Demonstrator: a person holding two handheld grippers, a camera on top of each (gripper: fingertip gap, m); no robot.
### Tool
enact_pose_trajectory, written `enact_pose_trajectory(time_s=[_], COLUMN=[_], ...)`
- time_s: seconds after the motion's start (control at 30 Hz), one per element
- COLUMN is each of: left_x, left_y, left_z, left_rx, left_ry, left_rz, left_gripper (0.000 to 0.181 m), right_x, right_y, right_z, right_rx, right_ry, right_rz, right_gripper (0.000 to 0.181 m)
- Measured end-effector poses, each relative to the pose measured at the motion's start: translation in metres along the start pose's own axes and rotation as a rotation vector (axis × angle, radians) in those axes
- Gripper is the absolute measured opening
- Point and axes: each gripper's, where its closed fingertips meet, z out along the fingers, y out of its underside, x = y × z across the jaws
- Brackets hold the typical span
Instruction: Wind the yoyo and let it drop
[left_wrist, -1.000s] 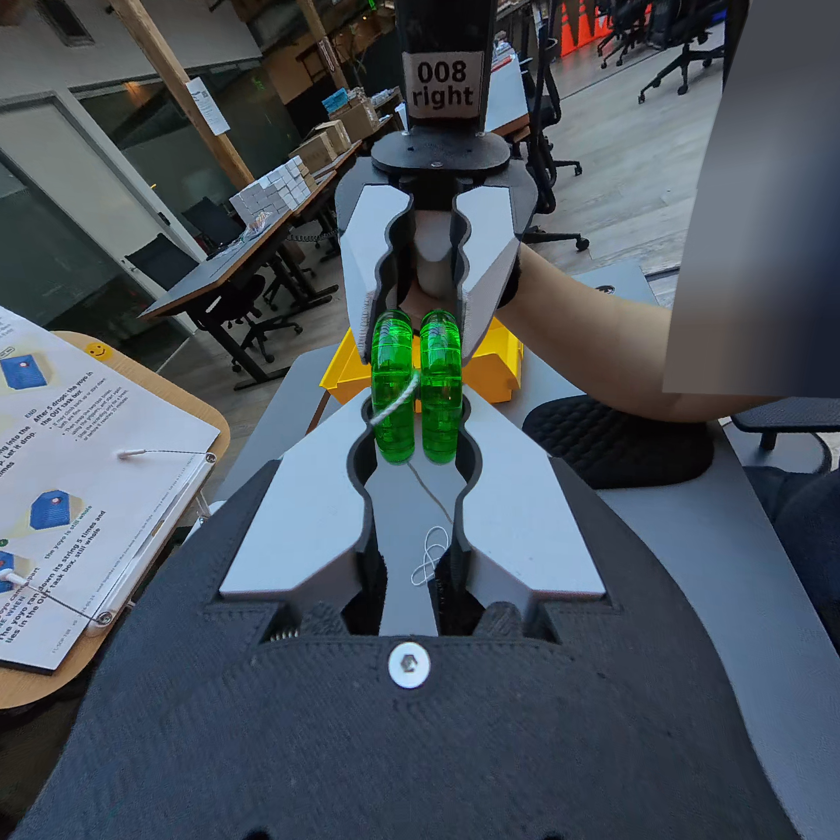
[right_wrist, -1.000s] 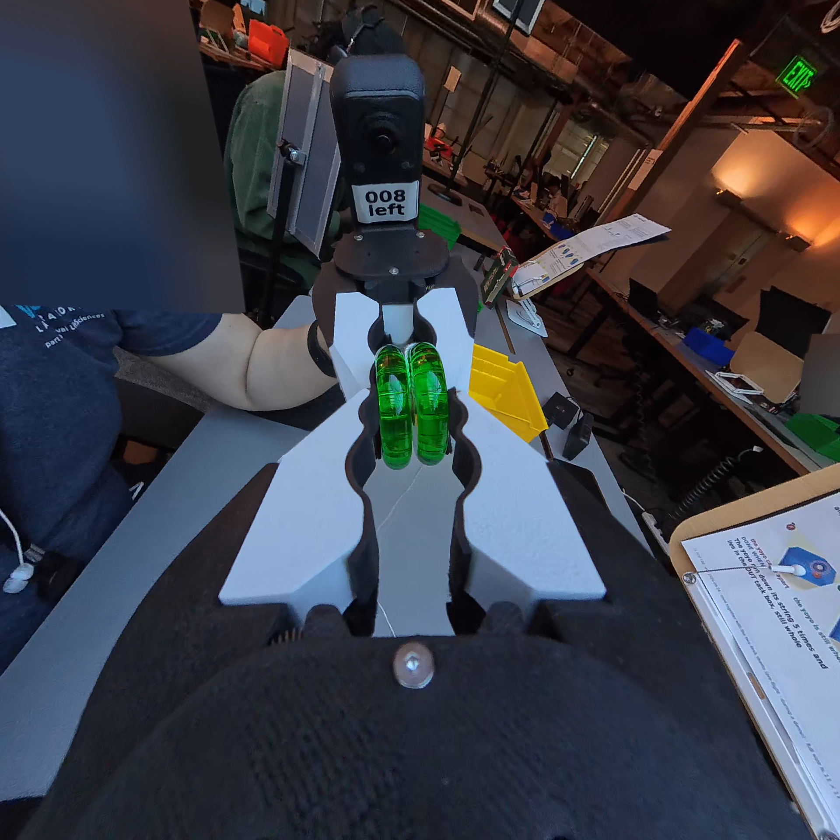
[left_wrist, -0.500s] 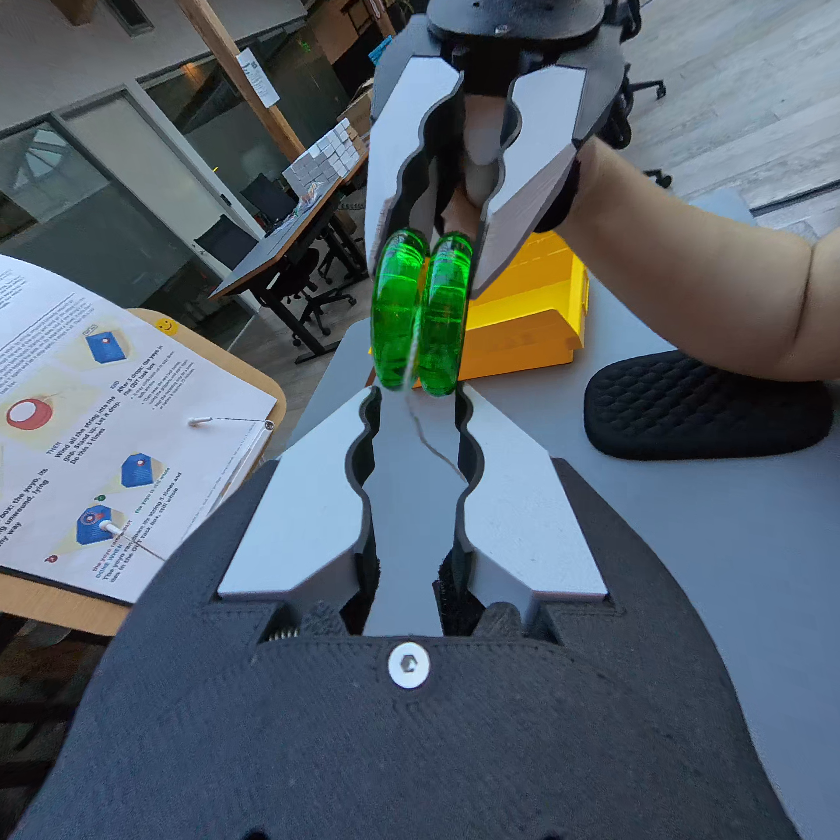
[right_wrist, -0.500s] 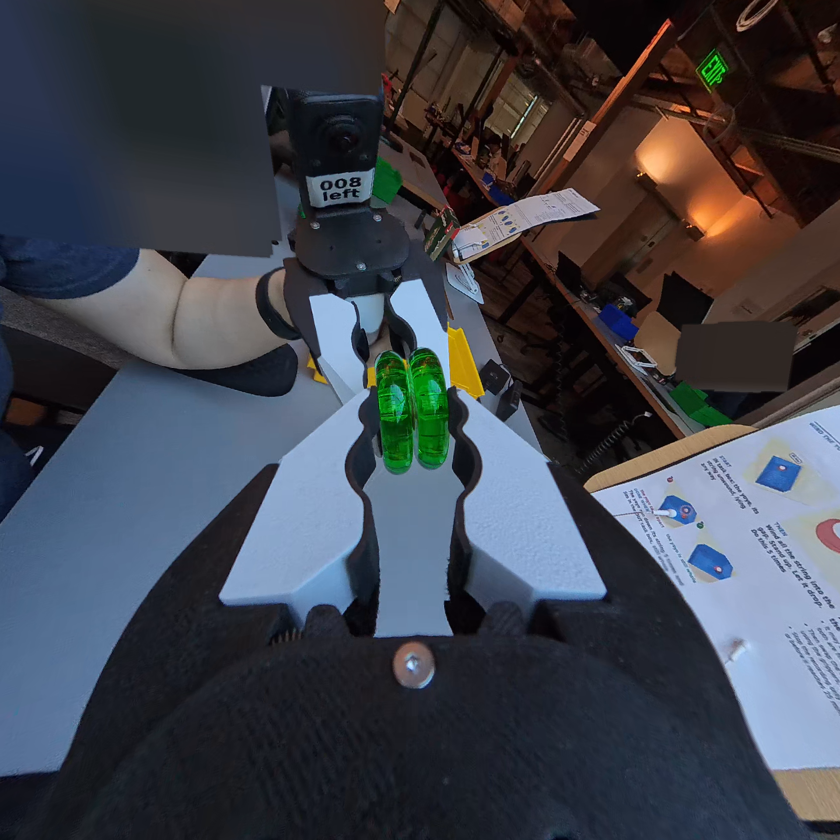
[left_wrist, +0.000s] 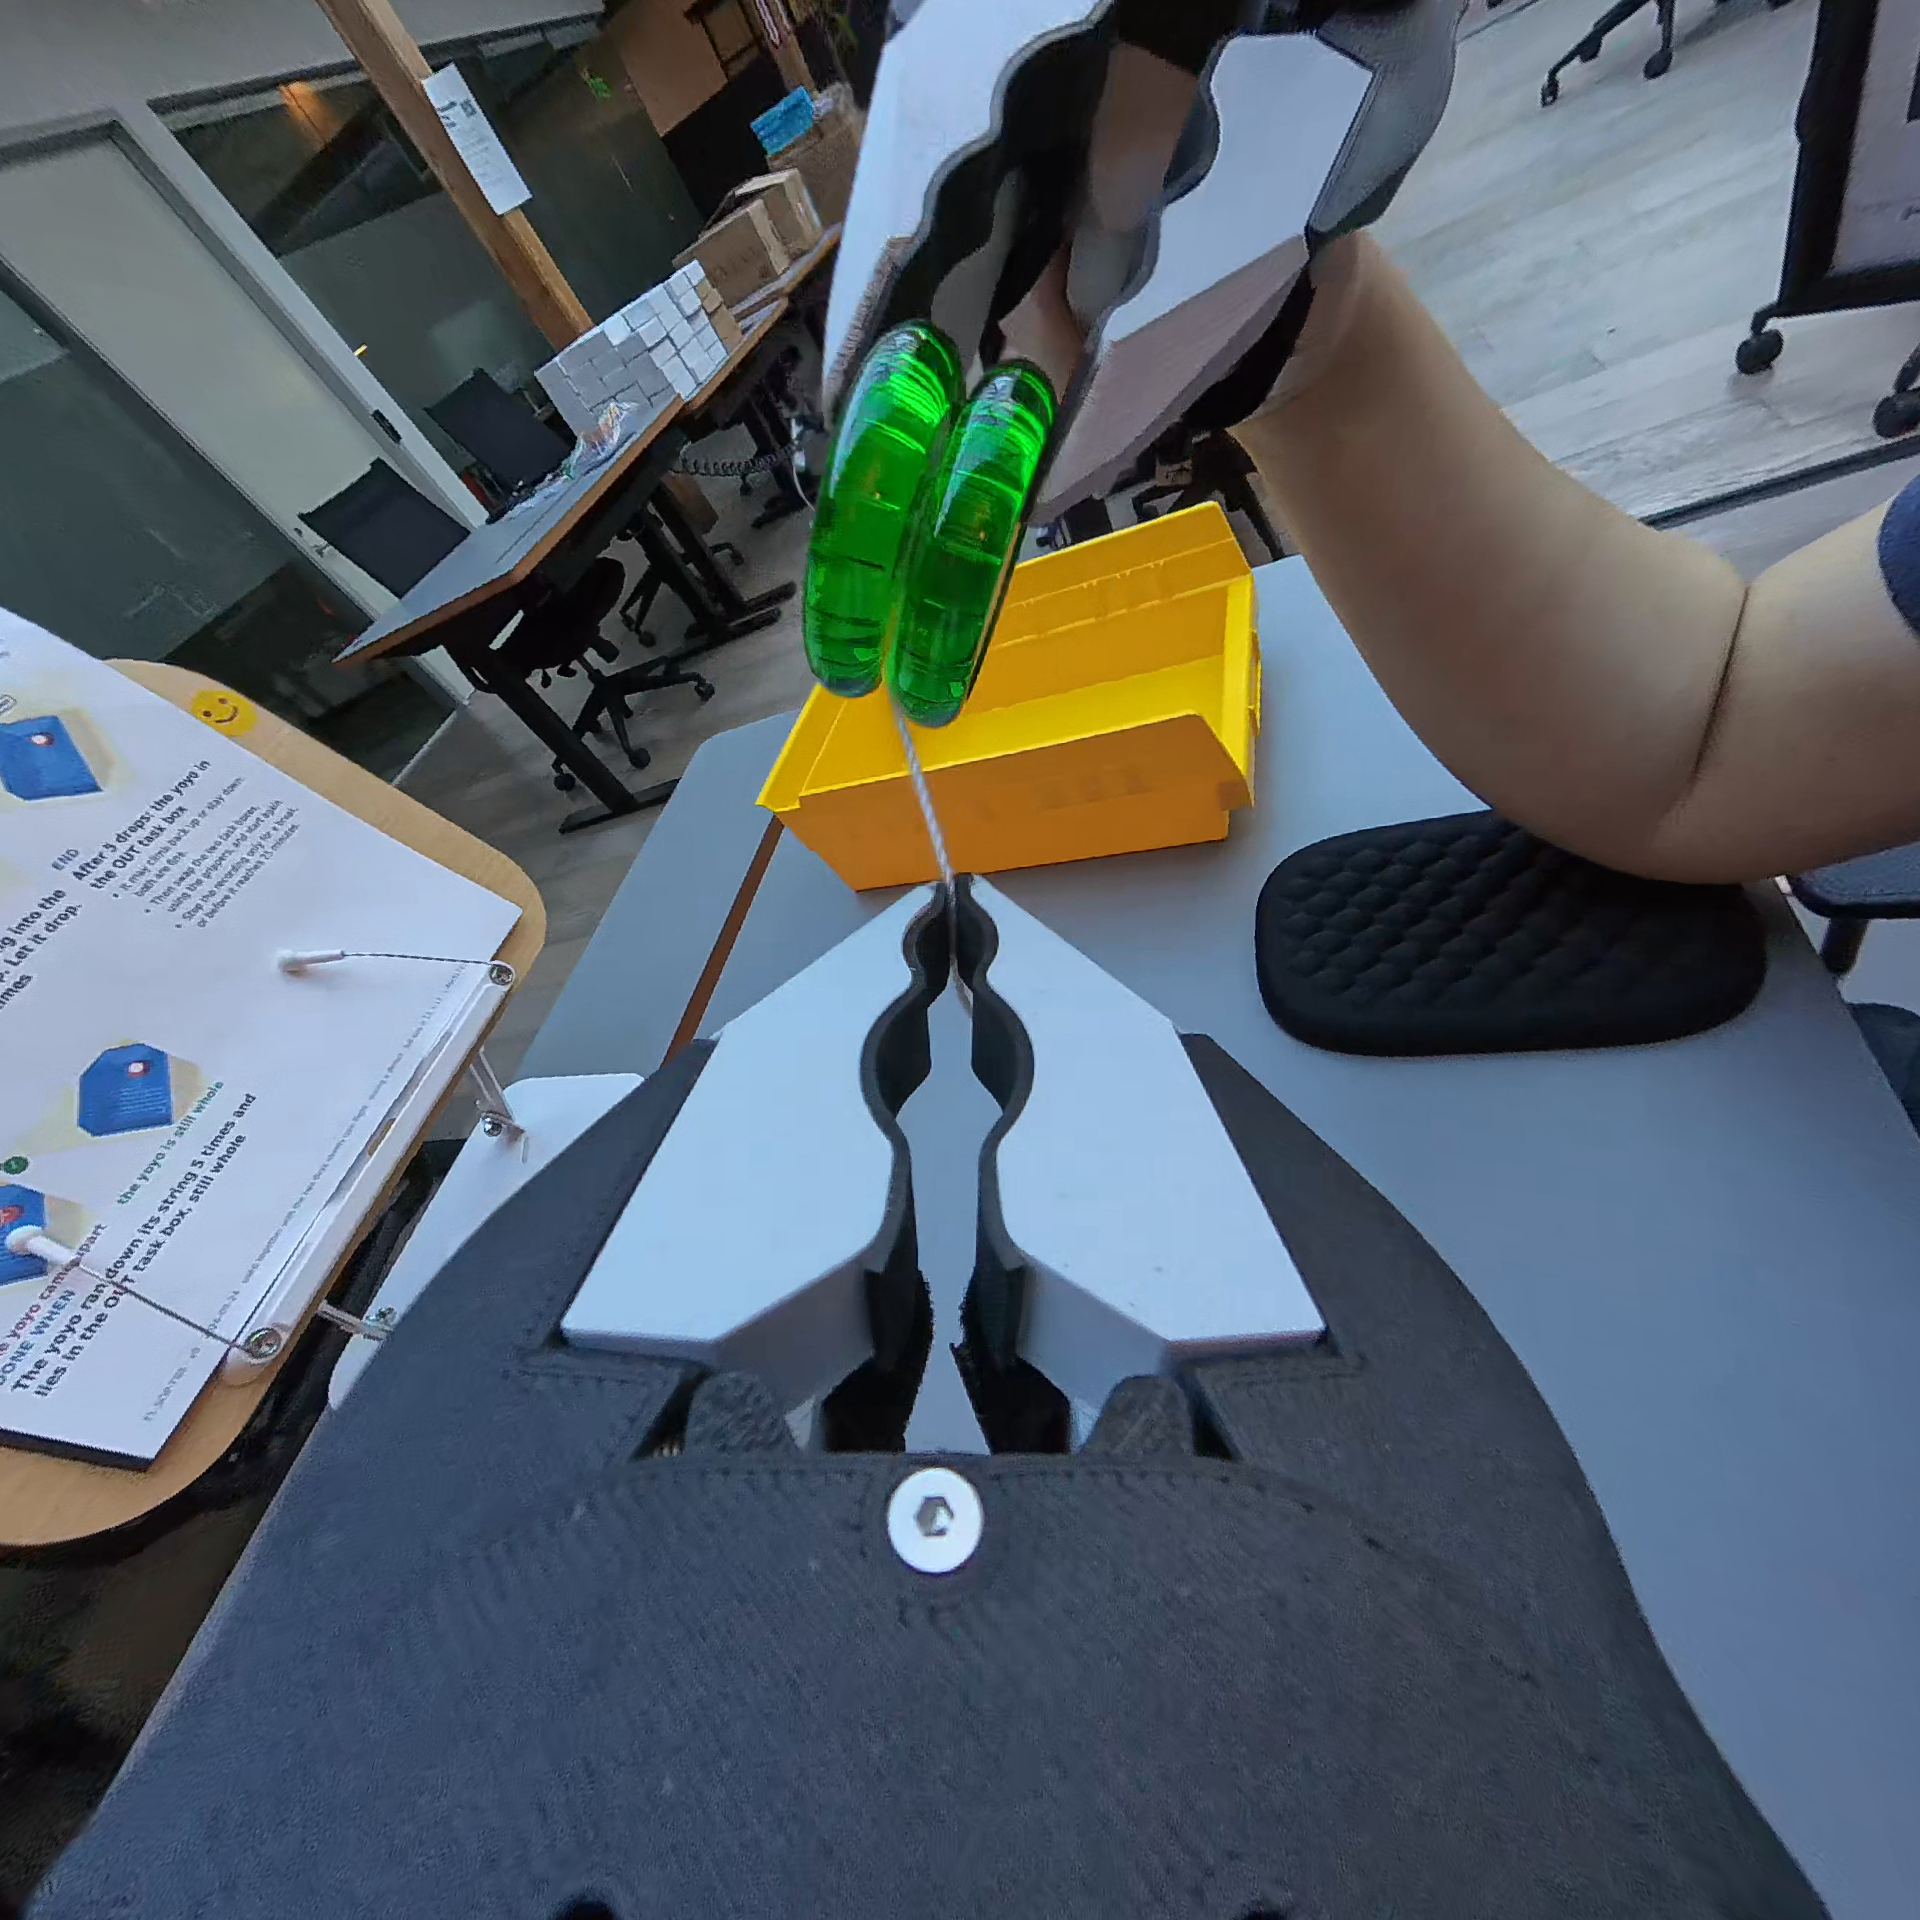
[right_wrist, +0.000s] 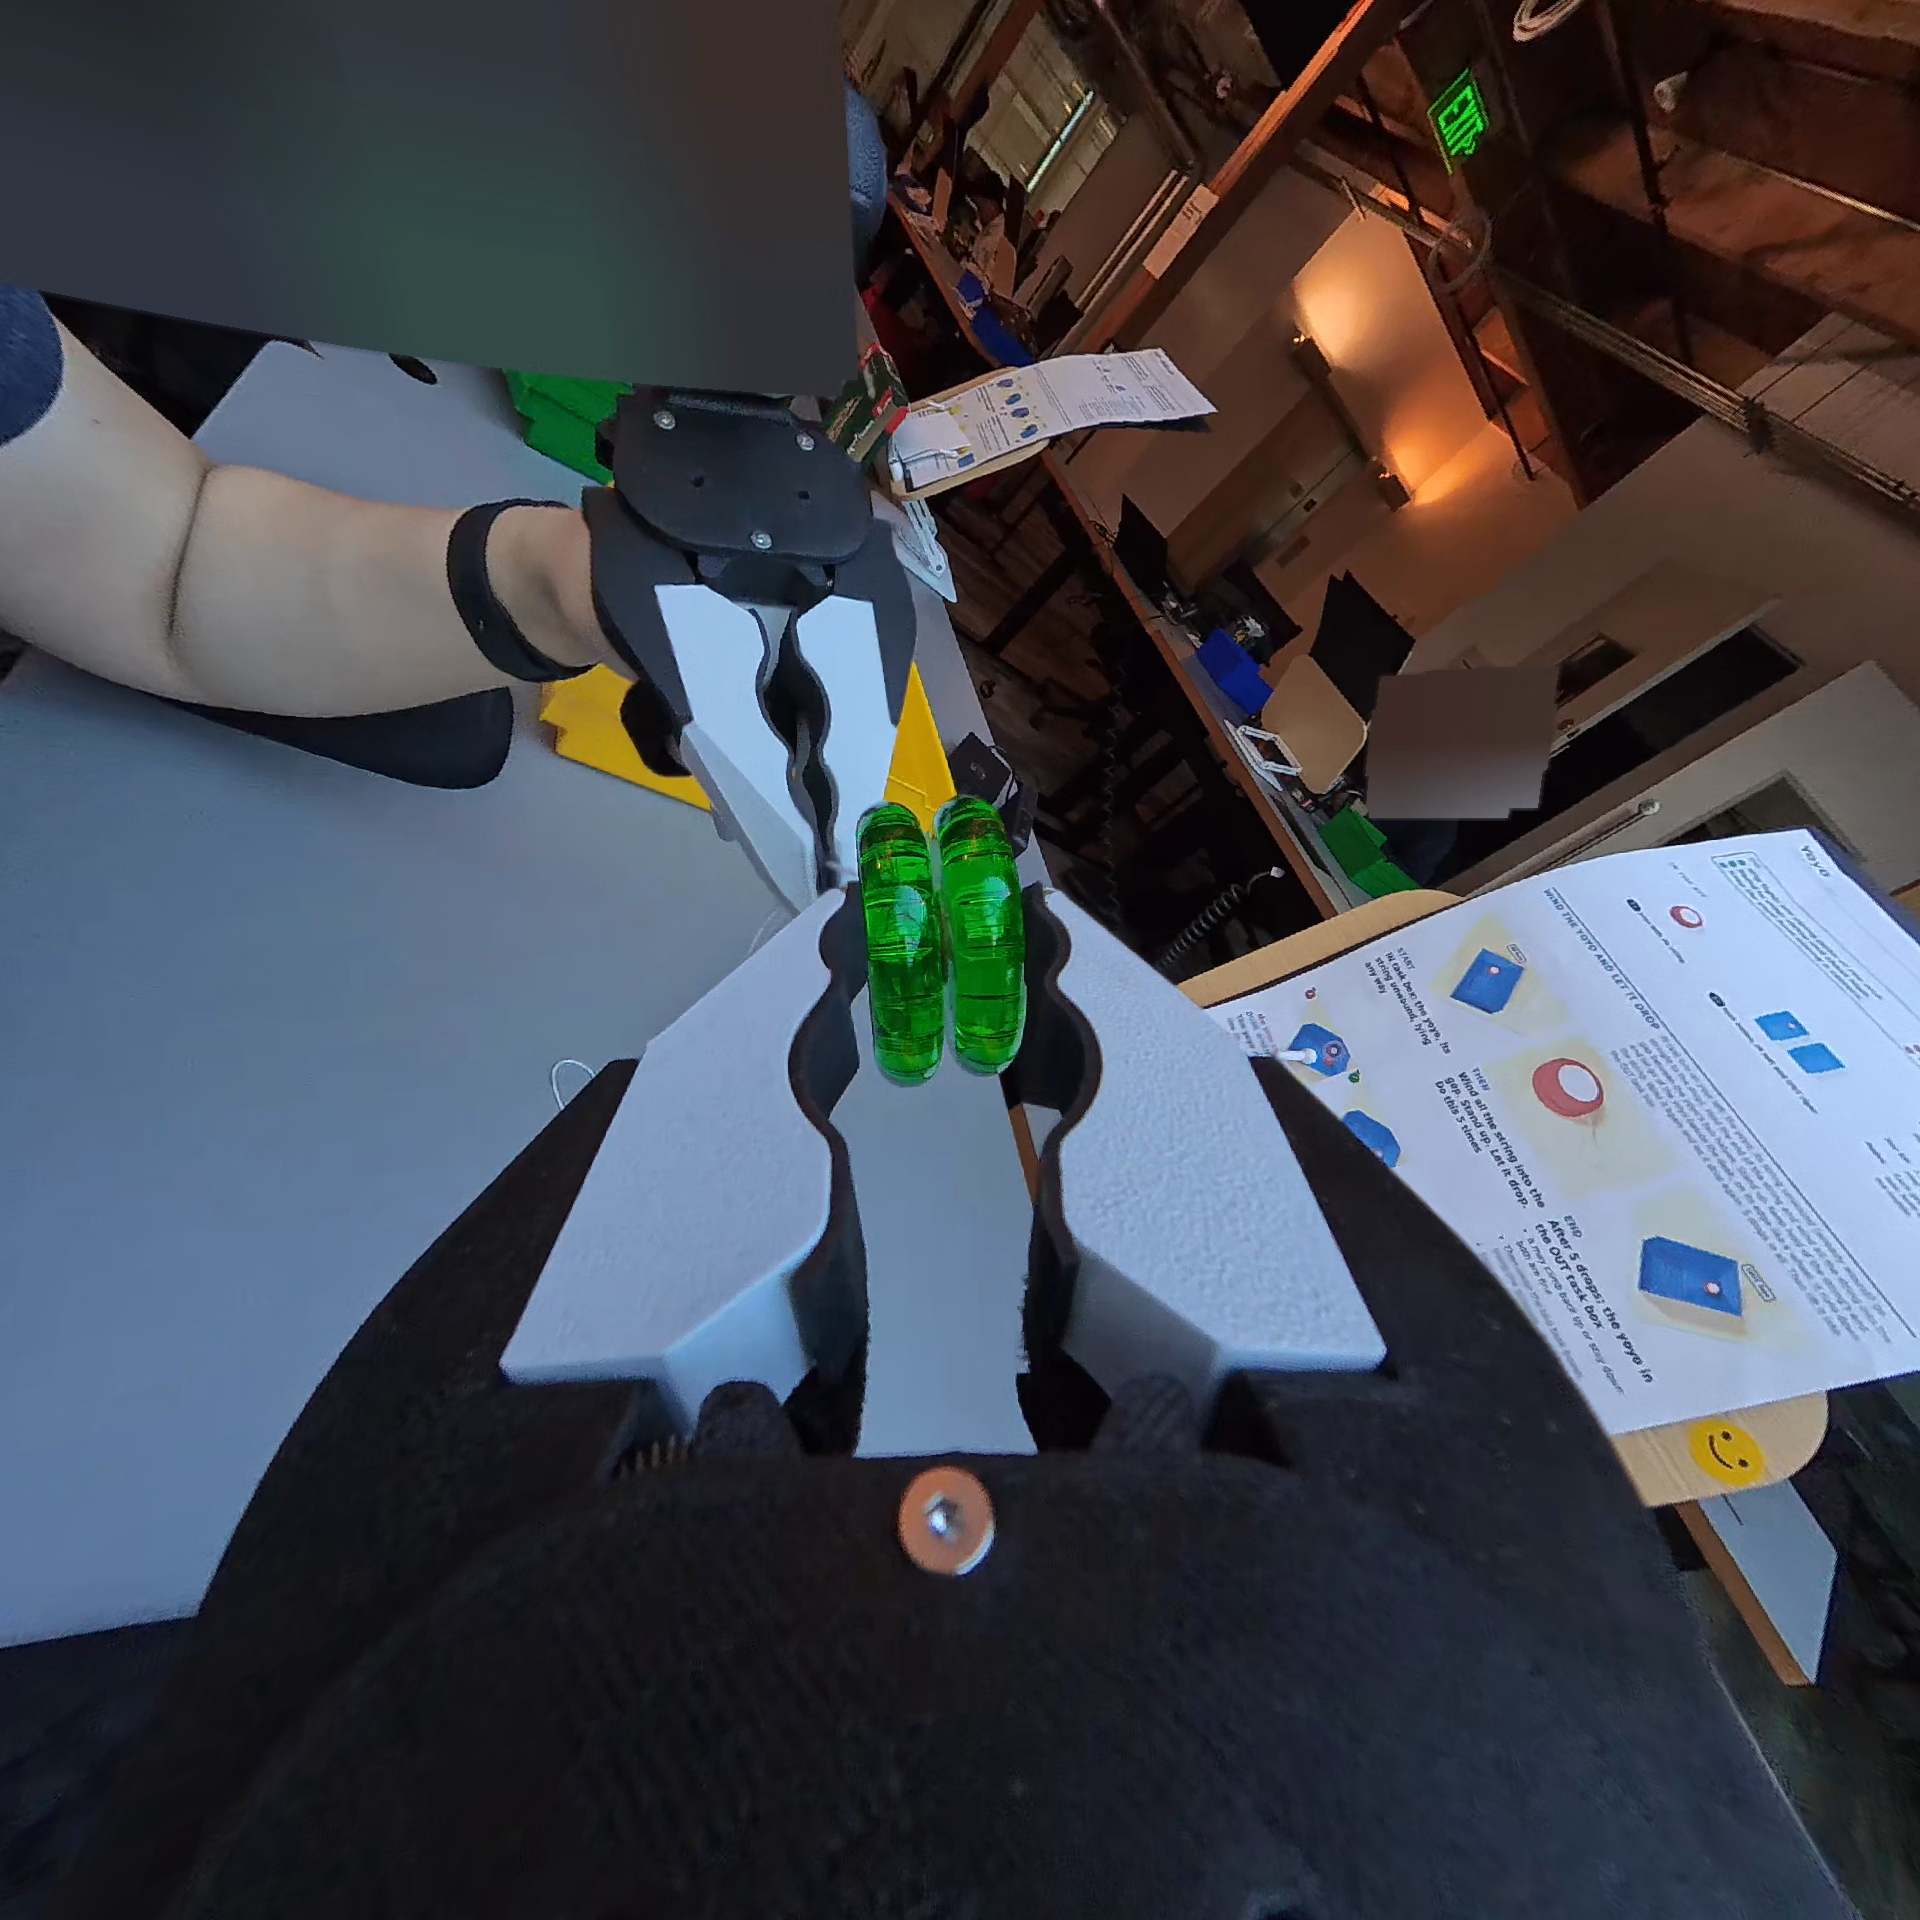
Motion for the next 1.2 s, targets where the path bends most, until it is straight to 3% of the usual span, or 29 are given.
enact_pose_trajectory(time_s=[0.03,0.37,0.53,0.77,0.93,1.2], left_x=[-0.001,-0.014,-0.039,-0.054,-0.067,-0.07], left_y=[-0.002,-0.012,-0.019,-0.024,-0.015,-0.014], left_z=[-0.004,-0.03,-0.041,-0.058,-0.059,-0.059], left_rx=[0.009,0.111,0.171,0.167,0.094,0.095], left_ry=[0.0,0.072,-0.053,-0.194,-0.307,-0.313], left_rz=[-0.006,-0.144,-0.137,-0.071,0.003,-0.016], left_gripper=[0.0,0.0,0.0,0.0,0.0,0.0], right_x=[0.0,-0.003,-0.01,-0.017,-0.02,-0.028], right_y=[0.0,0.005,0.022,0.031,0.031,0.047], right_z=[-0.001,0.015,0.033,0.088,0.107,0.131], right_rx=[-0.002,-0.099,-0.145,0.014,0.153,0.239], right_ry=[0.003,0.047,-0.013,-0.132,-0.19,-0.285], right_rz=[-0.006,-0.092,-0.037,0.22,0.37,0.578], right_gripper=[0.028,0.028,0.028,0.028,0.029,0.055])
